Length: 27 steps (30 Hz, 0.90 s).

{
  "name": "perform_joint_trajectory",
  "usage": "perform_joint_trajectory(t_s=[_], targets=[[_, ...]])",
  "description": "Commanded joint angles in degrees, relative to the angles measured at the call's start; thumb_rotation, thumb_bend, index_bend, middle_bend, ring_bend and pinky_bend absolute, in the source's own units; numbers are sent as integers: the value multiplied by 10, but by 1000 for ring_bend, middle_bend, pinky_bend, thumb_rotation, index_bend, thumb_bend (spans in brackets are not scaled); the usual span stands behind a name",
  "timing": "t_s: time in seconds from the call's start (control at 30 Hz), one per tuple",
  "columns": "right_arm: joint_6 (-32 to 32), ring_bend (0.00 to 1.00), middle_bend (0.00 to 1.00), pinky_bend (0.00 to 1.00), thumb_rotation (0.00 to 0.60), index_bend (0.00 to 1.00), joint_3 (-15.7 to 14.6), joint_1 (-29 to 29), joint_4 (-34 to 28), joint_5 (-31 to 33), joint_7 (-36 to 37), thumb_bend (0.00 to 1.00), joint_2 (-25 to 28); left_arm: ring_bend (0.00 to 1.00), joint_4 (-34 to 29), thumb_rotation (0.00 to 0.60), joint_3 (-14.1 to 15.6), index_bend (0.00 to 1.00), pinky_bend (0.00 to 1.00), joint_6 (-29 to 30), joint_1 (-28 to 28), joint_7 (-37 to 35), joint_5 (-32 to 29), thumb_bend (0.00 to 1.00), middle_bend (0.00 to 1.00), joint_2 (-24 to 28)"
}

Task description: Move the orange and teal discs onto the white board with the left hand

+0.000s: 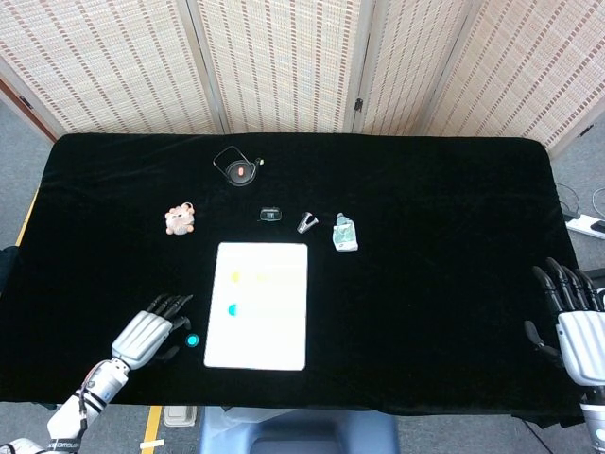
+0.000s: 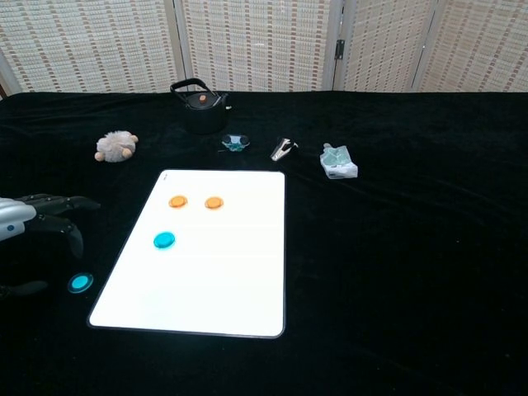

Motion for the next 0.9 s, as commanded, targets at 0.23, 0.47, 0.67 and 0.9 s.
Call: perform_joint_trajectory(t_s=[0.23,0.47,0.67,0.9], targets=[[1,0,0,0,600,0,-1,-3,6,5,7,424,-1,0,3,600,-8,380,0,-23,-6,28,-9,407,48,-20],[1,0,0,0,600,0,0,-3,7,4,8,423,0,0,8,600,-13,393,0,-28,-5,38,-15,407,48,-33],[0,0,0,0,600,0,0,-2,8,5,8,423,-1,0,14,600,-16,409,0,-31,-5,38,-17,408,48,-41],[1,0,0,0,600,0,-1,-3,7,6,8,423,0,0,22,600,-18,437,0,-33,-2,38,-20,408,48,-48]])
